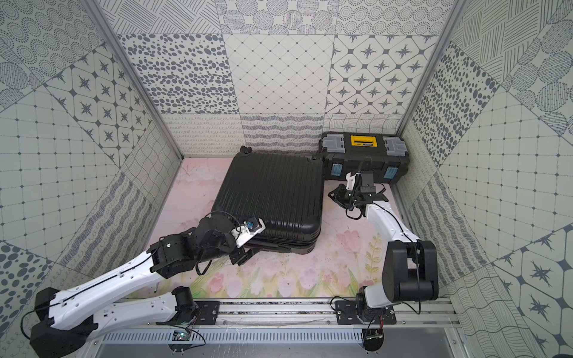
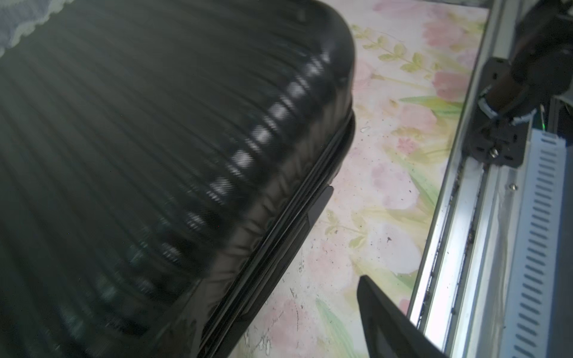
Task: Open the suitcase zippers
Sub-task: Open the suitcase at the center of the board.
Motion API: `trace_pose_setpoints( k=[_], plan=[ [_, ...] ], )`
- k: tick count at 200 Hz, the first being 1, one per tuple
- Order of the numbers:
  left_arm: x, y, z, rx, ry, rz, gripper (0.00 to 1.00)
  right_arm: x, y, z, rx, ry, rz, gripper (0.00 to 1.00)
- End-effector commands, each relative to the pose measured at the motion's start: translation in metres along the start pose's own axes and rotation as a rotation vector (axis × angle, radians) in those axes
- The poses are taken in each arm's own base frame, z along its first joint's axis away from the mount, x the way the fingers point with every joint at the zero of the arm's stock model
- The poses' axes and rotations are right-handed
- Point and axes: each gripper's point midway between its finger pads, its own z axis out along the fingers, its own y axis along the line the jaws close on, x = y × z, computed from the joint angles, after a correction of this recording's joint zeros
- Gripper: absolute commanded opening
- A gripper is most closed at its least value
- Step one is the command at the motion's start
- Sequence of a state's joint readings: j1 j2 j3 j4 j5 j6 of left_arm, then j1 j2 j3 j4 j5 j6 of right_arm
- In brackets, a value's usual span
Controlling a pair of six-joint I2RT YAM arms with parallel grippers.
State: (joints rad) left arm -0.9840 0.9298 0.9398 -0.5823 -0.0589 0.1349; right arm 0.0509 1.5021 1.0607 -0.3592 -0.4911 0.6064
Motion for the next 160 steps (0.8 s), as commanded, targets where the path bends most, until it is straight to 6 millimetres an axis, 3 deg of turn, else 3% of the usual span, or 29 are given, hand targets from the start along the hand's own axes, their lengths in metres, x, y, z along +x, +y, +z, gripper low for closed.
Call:
trace_pose_setpoints(
  k=[1,25,35,47,70,95,127,147,160],
  plan=[
    [0.030,0.050,-0.022,-0.151,0.145,-0.604,0.76,-0.015,0.059,0.009,-0.165,0.017,-0.080,0.25],
    [0.015,0.079,-0.051,-0.173,0.026,-0.804,0.76,-0.008,0.077,0.023,-0.168,0.070,-0.133,0.25],
    [0.011,0.093,-0.064,-0.215,-0.008,-0.856,0.77,-0.009,0.074,0.026,-0.152,0.069,-0.130,0.25],
    [0.021,0.115,-0.076,-0.333,0.012,-0.905,0.77,-0.011,0.066,0.024,-0.121,0.049,-0.128,0.25],
    [0.067,0.157,-0.085,-0.604,0.146,-1.018,0.75,-0.008,0.043,0.015,-0.036,0.015,-0.106,0.30],
    [0.117,0.196,-0.089,-0.782,0.162,-1.283,0.74,0.009,0.021,0.002,0.020,-0.022,-0.080,0.30],
    [0.172,0.219,-0.077,-0.873,0.151,-1.552,0.71,0.046,0.009,-0.005,-0.040,-0.001,-0.039,0.23],
    [0.202,0.216,-0.057,-0.817,0.093,-1.733,0.57,0.067,0.007,-0.011,-0.077,0.028,-0.031,0.15],
    [0.218,0.212,-0.047,-0.774,0.027,-1.825,0.36,0.077,0.006,-0.017,-0.092,0.035,-0.035,0.09]
  ],
)
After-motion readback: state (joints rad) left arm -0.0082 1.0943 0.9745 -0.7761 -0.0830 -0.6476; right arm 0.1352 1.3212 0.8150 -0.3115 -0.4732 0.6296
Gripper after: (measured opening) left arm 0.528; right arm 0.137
